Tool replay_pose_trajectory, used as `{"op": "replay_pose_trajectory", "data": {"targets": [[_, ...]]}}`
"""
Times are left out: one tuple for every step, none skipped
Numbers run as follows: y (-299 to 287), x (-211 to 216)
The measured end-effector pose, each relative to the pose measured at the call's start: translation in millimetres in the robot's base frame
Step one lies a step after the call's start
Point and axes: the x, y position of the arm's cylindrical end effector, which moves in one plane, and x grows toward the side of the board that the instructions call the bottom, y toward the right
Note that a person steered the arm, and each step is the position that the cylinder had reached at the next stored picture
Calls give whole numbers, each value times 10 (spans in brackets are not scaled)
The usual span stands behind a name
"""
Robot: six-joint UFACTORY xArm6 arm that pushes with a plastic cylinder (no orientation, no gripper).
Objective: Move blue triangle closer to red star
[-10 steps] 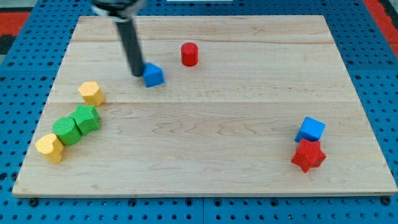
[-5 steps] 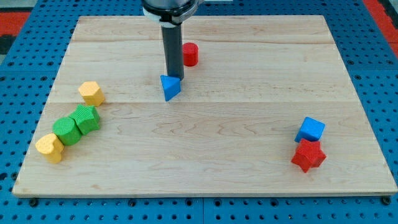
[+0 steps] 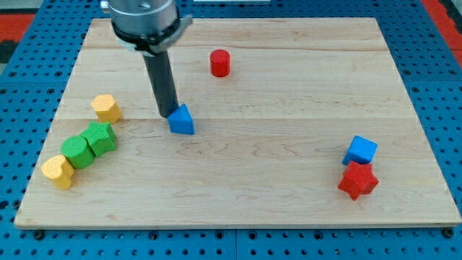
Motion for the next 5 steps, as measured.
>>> {"op": "replay_pose_trajectory", "data": {"targets": [[419, 281], [1083, 439], [1080, 723], [568, 817], [1084, 1036]]}}
